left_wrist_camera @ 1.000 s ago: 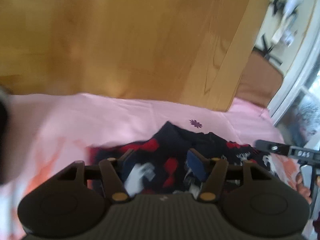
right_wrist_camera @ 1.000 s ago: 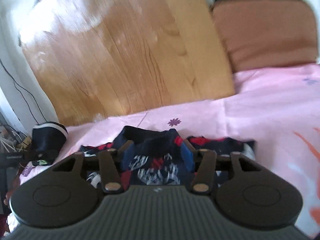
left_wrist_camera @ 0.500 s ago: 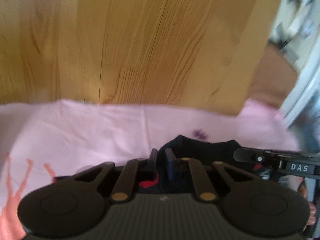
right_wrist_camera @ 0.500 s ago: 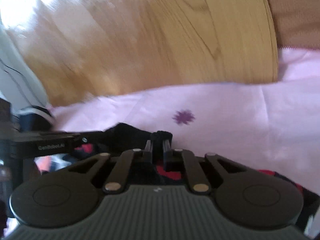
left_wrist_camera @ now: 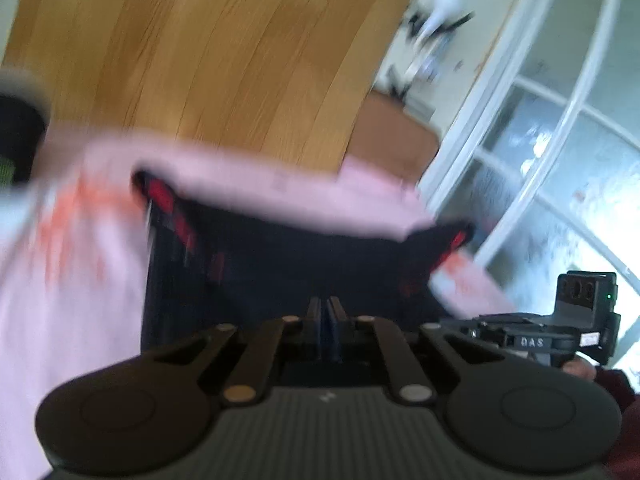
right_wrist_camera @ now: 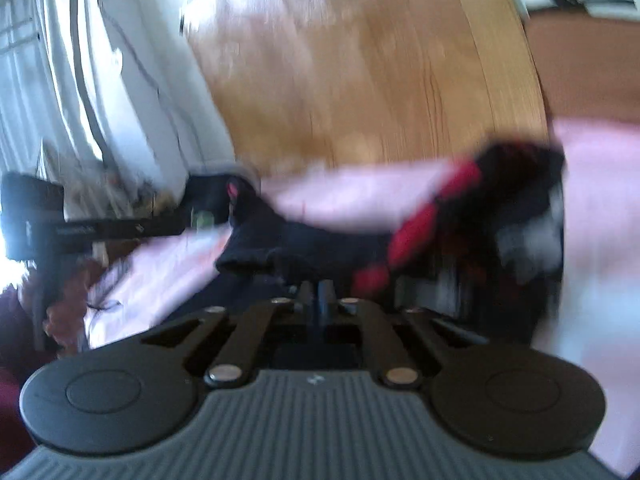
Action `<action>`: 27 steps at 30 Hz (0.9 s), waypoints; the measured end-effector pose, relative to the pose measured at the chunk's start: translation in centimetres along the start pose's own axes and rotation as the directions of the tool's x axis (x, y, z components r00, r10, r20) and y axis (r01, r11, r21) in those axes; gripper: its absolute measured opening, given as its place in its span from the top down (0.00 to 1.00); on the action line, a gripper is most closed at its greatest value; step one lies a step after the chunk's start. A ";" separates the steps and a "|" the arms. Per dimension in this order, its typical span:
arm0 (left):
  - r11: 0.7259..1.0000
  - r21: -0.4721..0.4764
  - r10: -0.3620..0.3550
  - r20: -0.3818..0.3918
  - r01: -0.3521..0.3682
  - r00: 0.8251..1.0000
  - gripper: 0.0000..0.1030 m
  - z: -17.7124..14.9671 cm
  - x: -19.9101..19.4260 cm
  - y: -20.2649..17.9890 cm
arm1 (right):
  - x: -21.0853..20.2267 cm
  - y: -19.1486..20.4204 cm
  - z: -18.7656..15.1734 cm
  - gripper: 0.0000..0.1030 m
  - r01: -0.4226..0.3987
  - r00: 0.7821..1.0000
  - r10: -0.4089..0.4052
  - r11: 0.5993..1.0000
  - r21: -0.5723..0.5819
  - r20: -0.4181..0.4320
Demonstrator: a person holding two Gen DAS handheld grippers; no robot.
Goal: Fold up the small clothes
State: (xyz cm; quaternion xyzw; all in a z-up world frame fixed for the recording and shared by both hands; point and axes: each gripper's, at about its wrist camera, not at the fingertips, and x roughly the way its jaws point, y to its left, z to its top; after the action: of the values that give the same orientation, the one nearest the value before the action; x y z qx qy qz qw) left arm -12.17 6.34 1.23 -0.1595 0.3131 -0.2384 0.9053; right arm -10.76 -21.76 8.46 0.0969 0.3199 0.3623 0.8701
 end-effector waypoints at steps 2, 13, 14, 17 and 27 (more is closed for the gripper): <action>0.998 -0.059 -0.006 -0.034 0.004 0.999 0.95 -1.9 -0.7 0.9 | -0.1 -0.7 -2.5 0.94 0.033 0.999 -0.031 0.996 0.079 -0.021; 0.952 -0.294 0.102 0.056 -0.081 0.993 0.42 6.3 3.7 6.7 | -1.9 -2.6 0.1 0.39 0.045 0.987 -0.080 0.970 0.239 0.138; 0.947 -0.307 0.111 0.038 -0.094 0.993 0.42 6.6 5.0 7.3 | -0.9 -2.7 0.0 0.39 0.046 0.990 -0.079 0.966 0.256 0.118; 0.923 -0.369 0.109 -0.016 -0.107 0.994 0.57 7.3 8.8 8.7 | 1.5 -3.1 -0.2 0.39 0.036 0.994 -0.065 0.952 0.304 0.085; 0.978 -0.210 0.008 0.044 0.001 0.999 0.92 4.9 0.4 1.6 | -2.2 -1.0 1.3 0.86 -0.128 0.984 0.091 0.961 0.247 0.155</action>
State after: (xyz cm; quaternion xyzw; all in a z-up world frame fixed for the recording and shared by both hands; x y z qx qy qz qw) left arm -8.20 8.17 3.98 -0.2589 0.3167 -0.1989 0.8905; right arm -10.56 -23.98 10.15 0.2514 0.2955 0.3578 0.8494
